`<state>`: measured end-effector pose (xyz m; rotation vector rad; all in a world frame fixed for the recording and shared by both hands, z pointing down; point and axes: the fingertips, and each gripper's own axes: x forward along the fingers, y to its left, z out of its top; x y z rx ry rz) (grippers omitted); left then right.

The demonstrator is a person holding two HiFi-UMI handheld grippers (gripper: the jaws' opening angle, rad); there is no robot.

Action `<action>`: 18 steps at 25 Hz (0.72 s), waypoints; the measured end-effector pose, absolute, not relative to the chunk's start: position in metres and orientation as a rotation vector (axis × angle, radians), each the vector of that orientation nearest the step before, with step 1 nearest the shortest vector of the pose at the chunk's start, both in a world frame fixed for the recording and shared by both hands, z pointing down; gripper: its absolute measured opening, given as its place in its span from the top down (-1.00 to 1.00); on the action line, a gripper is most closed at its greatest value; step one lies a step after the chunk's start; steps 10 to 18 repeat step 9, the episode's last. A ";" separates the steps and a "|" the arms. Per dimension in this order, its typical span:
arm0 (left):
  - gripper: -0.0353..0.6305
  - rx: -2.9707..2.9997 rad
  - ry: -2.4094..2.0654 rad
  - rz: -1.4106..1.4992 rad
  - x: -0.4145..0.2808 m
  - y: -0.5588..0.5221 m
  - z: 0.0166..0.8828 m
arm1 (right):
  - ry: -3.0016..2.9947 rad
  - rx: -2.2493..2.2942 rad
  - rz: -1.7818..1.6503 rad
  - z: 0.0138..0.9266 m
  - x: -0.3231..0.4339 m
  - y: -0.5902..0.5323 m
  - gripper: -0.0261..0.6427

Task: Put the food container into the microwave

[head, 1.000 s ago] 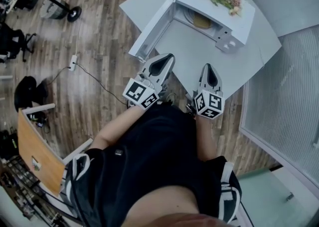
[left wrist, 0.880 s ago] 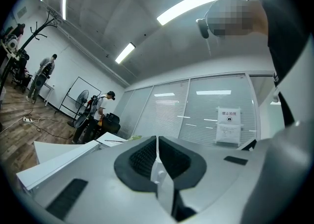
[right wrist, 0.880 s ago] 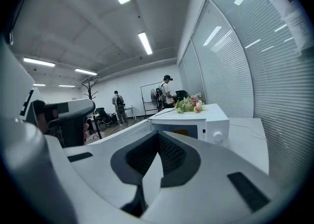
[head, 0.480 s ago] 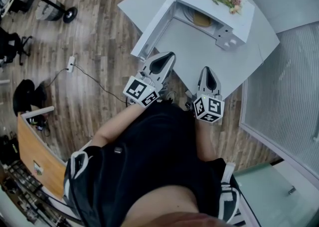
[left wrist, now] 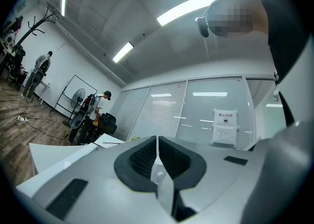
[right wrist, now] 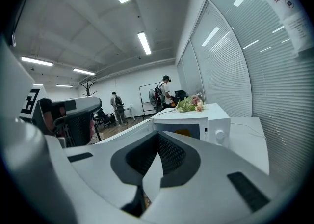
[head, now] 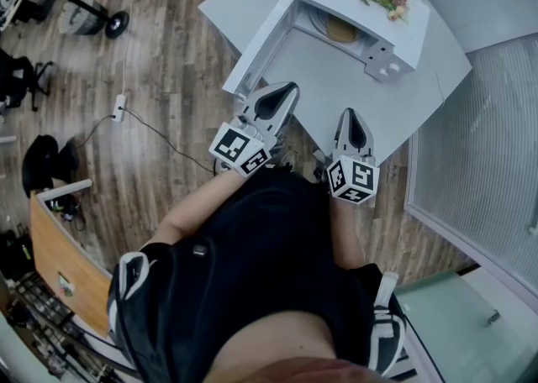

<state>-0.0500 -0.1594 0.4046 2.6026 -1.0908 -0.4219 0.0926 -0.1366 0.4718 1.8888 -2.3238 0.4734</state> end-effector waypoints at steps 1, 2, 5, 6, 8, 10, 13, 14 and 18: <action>0.79 2.603 -1.090 -0.422 -0.050 -0.159 0.404 | -2.324 1.889 0.474 0.472 0.092 -0.136 0.85; 0.79 2.602 -1.089 -0.421 -0.050 -0.158 0.405 | -2.325 1.890 0.475 0.472 0.092 -0.135 0.85; 0.79 2.598 -1.085 -0.419 -0.052 -0.156 0.407 | -2.325 1.891 0.474 0.472 0.090 -0.133 0.85; 0.79 2.597 -1.085 -0.419 -0.052 -0.155 0.408 | -2.325 1.891 0.474 0.472 0.089 -0.132 0.85; 0.79 2.594 -1.085 -0.420 -0.054 -0.153 0.408 | -2.324 1.890 0.474 0.472 0.088 -0.131 0.85; 0.79 2.593 -1.085 -0.421 -0.054 -0.152 0.409 | -2.324 1.890 0.474 0.472 0.087 -0.130 0.85; 0.79 2.593 -1.085 -0.421 -0.054 -0.152 0.409 | -2.324 1.890 0.474 0.472 0.087 -0.130 0.85; 0.79 2.593 -1.085 -0.421 -0.054 -0.152 0.409 | -2.324 1.890 0.474 0.472 0.087 -0.130 0.85; 0.79 2.593 -1.085 -0.421 -0.054 -0.152 0.409 | -2.324 1.890 0.474 0.472 0.087 -0.130 0.85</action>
